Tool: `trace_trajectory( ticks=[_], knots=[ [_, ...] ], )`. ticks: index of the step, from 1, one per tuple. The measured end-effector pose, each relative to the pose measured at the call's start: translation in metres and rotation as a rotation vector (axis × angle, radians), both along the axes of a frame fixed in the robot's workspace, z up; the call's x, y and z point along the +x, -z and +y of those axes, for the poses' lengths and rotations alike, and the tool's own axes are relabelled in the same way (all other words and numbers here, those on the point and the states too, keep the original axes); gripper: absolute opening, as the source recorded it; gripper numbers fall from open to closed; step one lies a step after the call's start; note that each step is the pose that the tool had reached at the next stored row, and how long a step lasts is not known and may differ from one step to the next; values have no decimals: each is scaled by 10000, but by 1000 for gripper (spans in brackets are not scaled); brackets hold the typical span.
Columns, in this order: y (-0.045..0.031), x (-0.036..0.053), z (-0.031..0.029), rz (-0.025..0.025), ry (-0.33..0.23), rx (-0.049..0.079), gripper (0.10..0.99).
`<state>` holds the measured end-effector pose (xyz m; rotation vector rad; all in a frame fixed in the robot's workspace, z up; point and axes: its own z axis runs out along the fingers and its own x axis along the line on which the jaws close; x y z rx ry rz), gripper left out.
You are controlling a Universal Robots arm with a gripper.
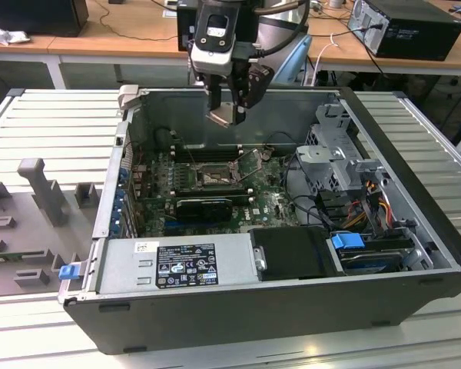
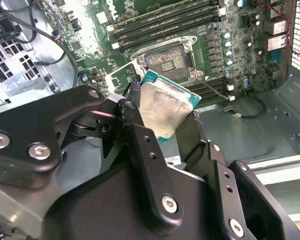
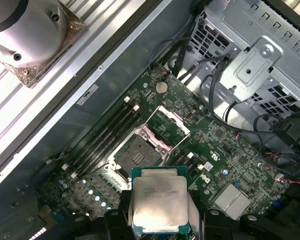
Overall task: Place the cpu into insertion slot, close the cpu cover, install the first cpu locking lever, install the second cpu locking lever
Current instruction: 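Place the cpu into insertion slot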
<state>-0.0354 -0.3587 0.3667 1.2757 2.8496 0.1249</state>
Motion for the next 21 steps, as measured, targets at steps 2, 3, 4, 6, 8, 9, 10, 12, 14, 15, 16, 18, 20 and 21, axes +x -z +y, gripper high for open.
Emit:
trace_trajectory(
  ticks=[2, 3, 4, 6, 8, 9, 10, 12, 14, 15, 16, 18, 20, 21],
  knots=[
    [16, 0, 0, 28, 52, 1, 525],
    [18, 0, 0, 29, 83, -1, 525],
    [19, 0, 0, 28, 133, 0, 525],
    [23, -2, 0, 28, 233, 1, 525],
    [28, -3, 0, 28, 335, 1, 525],
    [33, -3, 0, 27, 387, 3, 525],
    [37, -3, 0, 27, 430, -2, 525],
    [42, -3, 0, 28, 480, -4, 525],
    [45, -3, 0, 28, 536, -4, 525],
    [47, -3, 0, 28, 587, -5, 525],
    [48, -3, 0, 27, 617, -5, 525],
    [51, -3, 0, 27, 688, -5, 525],
    [52, -3, 0, 28, 744, -6, 525],
    [53, -3, 0, 29, 788, -6, 525]
  ],
)
